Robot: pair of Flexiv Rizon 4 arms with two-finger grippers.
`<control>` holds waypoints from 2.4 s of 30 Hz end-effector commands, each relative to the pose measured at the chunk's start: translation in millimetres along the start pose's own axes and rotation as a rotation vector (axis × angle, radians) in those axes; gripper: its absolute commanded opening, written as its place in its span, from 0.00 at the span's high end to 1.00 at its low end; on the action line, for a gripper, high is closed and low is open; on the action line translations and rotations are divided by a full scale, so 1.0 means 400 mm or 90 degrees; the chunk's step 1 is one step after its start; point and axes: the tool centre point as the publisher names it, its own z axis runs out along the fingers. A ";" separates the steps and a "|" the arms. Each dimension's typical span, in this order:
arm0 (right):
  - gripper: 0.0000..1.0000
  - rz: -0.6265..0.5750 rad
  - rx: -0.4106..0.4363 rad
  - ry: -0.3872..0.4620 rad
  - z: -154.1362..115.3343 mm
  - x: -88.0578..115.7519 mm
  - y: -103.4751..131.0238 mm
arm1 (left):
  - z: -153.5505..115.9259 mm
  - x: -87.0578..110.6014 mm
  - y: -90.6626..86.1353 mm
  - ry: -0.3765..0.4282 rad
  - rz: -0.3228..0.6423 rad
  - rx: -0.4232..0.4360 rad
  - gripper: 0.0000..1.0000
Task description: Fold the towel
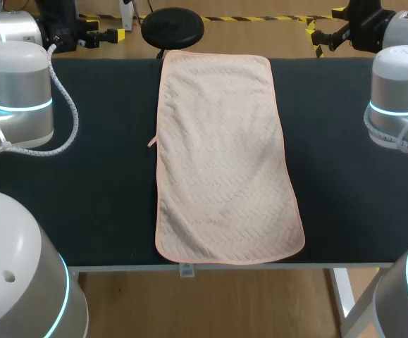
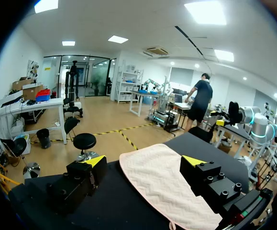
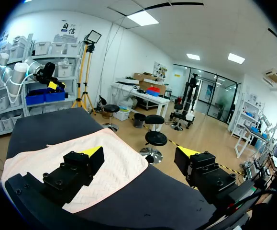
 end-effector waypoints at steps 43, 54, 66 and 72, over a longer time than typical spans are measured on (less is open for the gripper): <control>0.00 -0.454 0.276 0.243 0.010 0.127 -0.014 | 0.011 0.053 0.048 -0.006 0.421 -0.506 0.00; 0.00 -0.456 0.284 0.270 0.008 0.137 -0.018 | 0.004 0.054 0.070 0.019 0.414 -0.534 0.00; 0.00 -0.474 0.297 0.261 0.010 0.153 -0.009 | 0.014 0.059 0.073 0.024 0.429 -0.547 0.00; 0.00 -0.444 0.395 0.234 0.002 0.222 -0.016 | 0.060 0.109 0.128 0.060 0.493 -0.627 0.00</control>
